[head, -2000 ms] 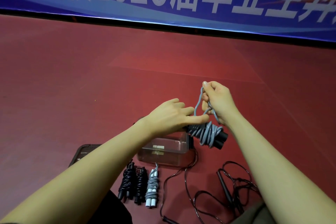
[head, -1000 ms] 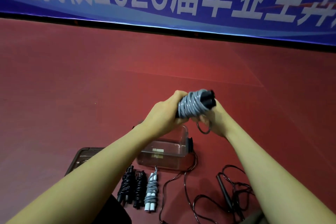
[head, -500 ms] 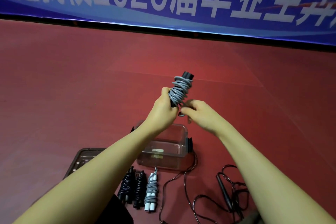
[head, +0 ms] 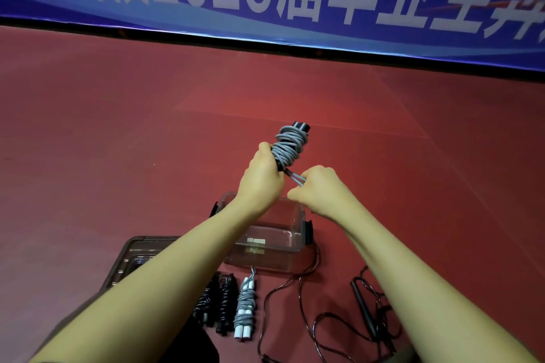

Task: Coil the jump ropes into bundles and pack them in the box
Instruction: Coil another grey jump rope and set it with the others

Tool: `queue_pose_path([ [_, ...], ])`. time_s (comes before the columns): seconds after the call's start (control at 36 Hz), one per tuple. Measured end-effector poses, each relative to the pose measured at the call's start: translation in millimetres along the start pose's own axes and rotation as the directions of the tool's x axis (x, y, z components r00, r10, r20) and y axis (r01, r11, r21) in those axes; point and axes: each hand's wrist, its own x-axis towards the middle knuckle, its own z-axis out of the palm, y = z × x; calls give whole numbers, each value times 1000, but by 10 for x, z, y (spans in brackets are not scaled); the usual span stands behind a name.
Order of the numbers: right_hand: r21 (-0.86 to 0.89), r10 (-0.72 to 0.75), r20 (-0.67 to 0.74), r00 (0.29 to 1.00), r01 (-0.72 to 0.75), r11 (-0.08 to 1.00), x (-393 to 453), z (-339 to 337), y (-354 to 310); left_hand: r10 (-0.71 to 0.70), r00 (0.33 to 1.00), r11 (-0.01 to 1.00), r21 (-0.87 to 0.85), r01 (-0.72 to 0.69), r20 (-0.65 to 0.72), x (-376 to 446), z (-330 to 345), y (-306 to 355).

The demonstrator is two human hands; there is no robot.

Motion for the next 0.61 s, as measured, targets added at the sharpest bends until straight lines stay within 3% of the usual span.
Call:
queue_pose_path([
  [0.08,-86,7,-43,999,-11,996,-32,7,-44,-21,1000,998,65,22,-14,4,7,7],
  [0.19,-110,-21,10,1000,22,994,-51,48,-69,-27,999,975,221,31,-22,14,11,-9],
  [0.39,-299,-106,55,993,118,947,-103,49,-98,26,1000,846,533,-29,13,8,96,-94],
  [0.61,-677,-364,-23,931,253,691,-146,125,-110,57,997,672,737,-80,56,31,122,-154],
])
